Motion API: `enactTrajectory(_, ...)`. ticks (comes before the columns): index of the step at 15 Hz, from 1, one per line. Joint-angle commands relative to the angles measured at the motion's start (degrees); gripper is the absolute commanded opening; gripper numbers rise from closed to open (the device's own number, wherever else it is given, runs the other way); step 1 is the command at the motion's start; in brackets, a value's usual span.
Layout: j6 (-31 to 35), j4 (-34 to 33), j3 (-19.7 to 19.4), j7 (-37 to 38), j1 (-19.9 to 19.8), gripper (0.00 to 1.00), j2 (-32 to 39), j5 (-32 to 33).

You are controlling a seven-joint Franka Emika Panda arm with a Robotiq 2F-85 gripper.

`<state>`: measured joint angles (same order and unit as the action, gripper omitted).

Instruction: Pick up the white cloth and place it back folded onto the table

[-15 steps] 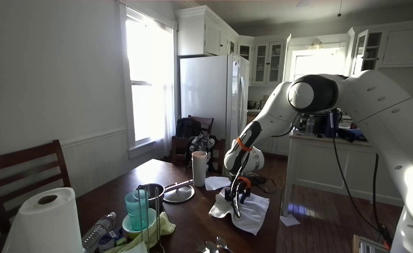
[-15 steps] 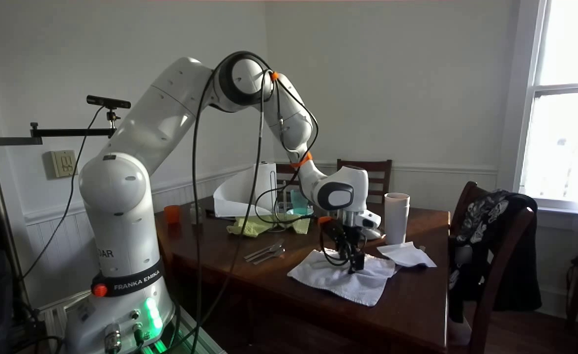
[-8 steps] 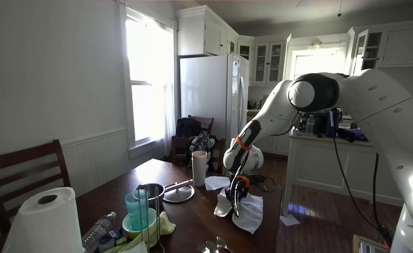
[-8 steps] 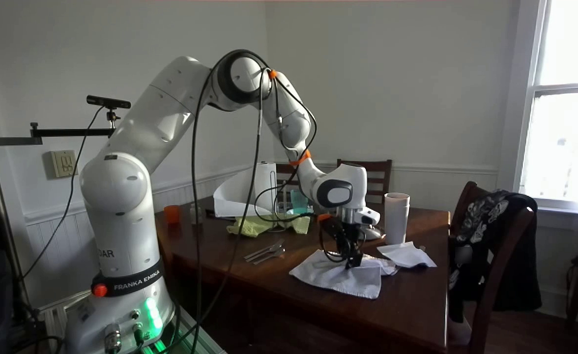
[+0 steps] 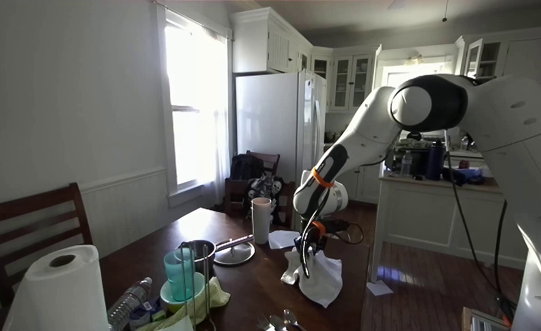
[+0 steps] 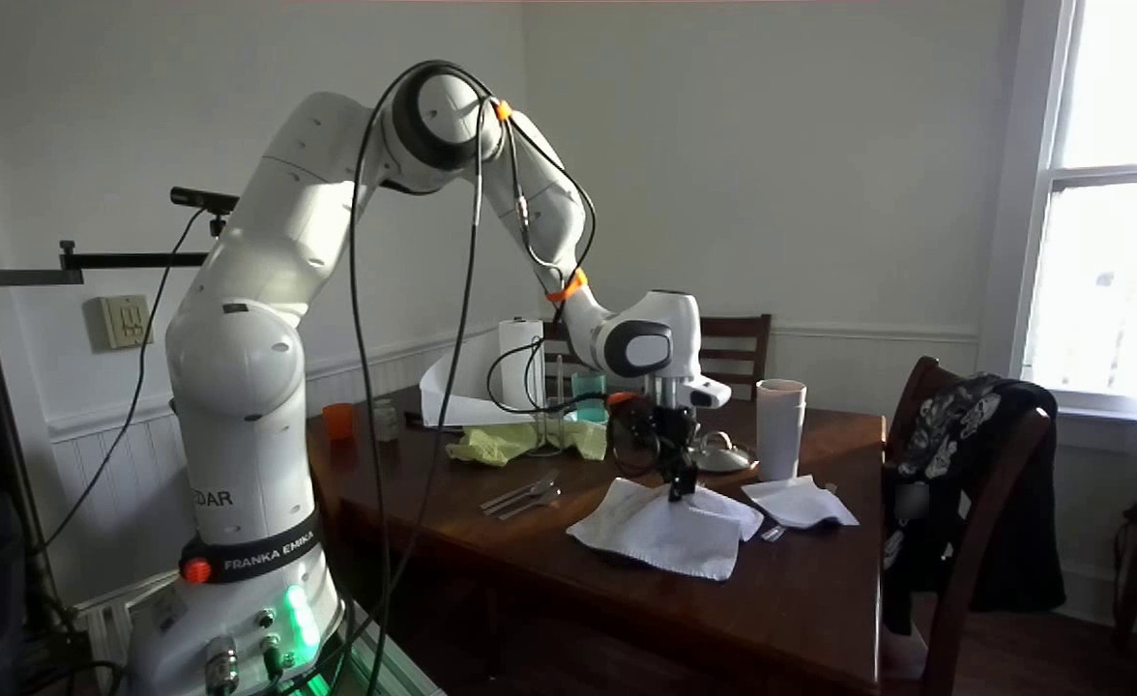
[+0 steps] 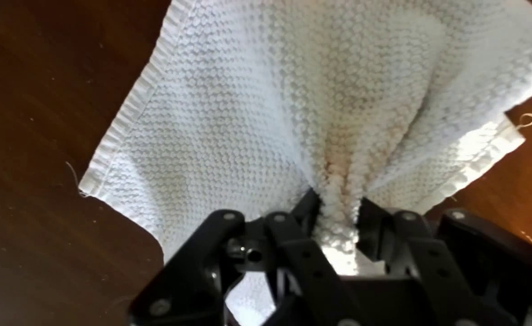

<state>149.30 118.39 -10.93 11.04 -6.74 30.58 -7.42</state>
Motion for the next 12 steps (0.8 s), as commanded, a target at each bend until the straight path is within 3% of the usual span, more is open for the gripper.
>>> enactTrajectory(1,-3.32,6.98,-1.43,3.17,2.78,0.03,-8.37,3.28)
enactTrajectory(7,-12.98,13.32,5.30,-8.91,0.78,0.03,-19.84,-1.06)
enactTrajectory(9,-20.83,12.09,6.95,-14.77,-0.35,0.03,-21.74,-5.74)
enactTrajectory(12,-33.33,6.10,5.92,-19.79,-2.12,0.03,-19.17,-11.23)
